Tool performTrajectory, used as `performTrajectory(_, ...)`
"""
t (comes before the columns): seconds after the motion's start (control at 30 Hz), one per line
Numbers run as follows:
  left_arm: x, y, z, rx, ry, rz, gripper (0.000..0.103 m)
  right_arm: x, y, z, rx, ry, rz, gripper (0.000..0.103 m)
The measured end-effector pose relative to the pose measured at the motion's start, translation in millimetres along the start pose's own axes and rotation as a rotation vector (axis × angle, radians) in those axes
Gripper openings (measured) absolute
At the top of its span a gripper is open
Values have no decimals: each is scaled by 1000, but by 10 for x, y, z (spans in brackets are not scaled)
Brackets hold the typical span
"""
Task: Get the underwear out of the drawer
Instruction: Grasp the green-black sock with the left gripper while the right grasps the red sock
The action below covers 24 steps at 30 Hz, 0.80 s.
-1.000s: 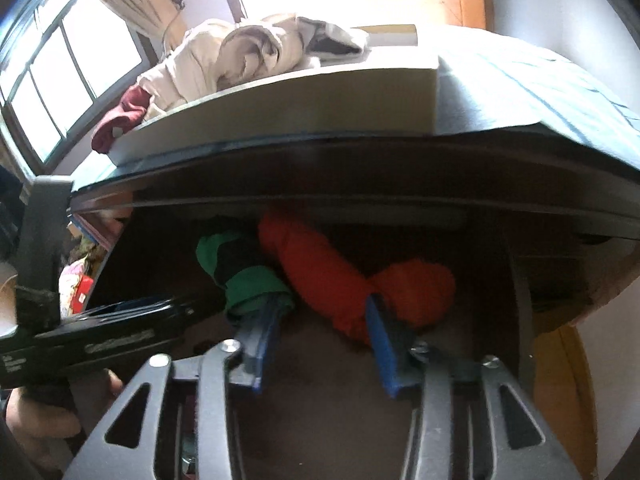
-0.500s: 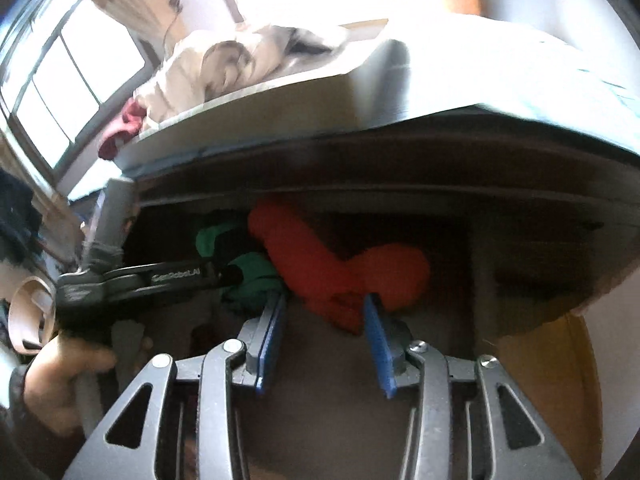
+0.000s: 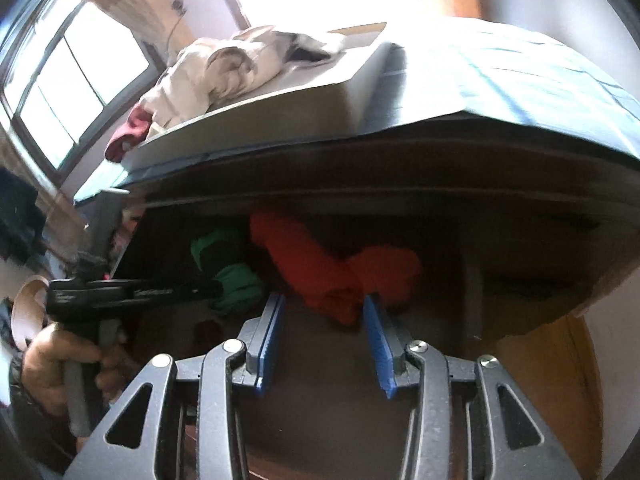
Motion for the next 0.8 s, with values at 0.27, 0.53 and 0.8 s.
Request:
performTrajectory(0.27, 479, 285, -15, -42, 95, 2, 19, 436, -417, 139, 101, 268, -34, 44)
performTrajectory(0.53, 374, 114, 1, 2, 128, -56, 26, 583, -875, 149, 206, 426, -137, 44)
performTrajectory(0.8, 335, -7, -5, 28, 183, -5, 58, 560, -1018, 192, 226, 507, -205, 44)
Point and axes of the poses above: each gripper's, at about its wrist camera, not at the fingertips, and y roughly against the way its jaws point, x to its left, z to its top, the point moved 4 cm from there along -y, roughly the way its jaws point, and after that the axes turned 1 degree about y, right-handed, at the moved point
